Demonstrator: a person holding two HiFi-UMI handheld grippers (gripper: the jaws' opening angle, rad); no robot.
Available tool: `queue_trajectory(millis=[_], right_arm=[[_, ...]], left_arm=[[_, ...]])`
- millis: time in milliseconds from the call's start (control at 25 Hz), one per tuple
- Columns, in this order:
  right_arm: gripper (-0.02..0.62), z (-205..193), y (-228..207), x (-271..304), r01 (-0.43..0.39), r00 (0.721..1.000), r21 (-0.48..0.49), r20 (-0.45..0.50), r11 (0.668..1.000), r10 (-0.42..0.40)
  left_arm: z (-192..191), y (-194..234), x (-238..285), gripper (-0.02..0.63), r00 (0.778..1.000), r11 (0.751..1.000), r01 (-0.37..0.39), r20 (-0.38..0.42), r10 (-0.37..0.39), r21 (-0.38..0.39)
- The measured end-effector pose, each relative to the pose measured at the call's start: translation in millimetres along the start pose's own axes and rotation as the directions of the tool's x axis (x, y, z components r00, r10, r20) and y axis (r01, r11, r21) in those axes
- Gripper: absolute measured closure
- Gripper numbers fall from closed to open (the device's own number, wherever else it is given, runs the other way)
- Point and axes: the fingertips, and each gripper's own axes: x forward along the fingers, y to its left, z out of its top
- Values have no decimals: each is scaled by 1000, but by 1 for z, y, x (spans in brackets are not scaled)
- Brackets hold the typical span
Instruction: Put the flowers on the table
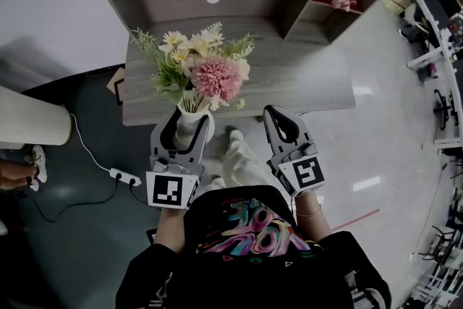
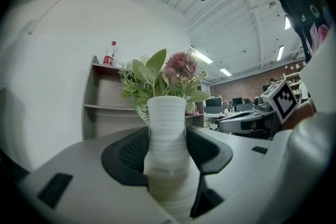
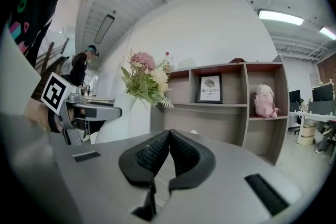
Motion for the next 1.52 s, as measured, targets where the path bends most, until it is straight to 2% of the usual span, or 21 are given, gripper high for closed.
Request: queue_trajectory(millis=[320,880,1240,1360,1520], right_arm=[[577,0,-1,8,-45,999,-15,25,999,45],[578,-1,-4,19,-133,990,-34,49,990,135],[577,12,0,15,-120,991,-16,56,993,120],[578,13,2,14,-101,993,-4,56,995,101],[578,13,5,14,-89,995,-1,50,996,89]], left_arm=[[0,-2,4,368,999,999,-36,37,36,8],[-5,-1,9,368,993,994,-109,54,108,18],[5,-8,3,368,995,997,-73,62,72,14],[12,-5,4,368,993,998,-67,95,68,-15],[4,-2,4,368,996,999,-52,70,52,-5]])
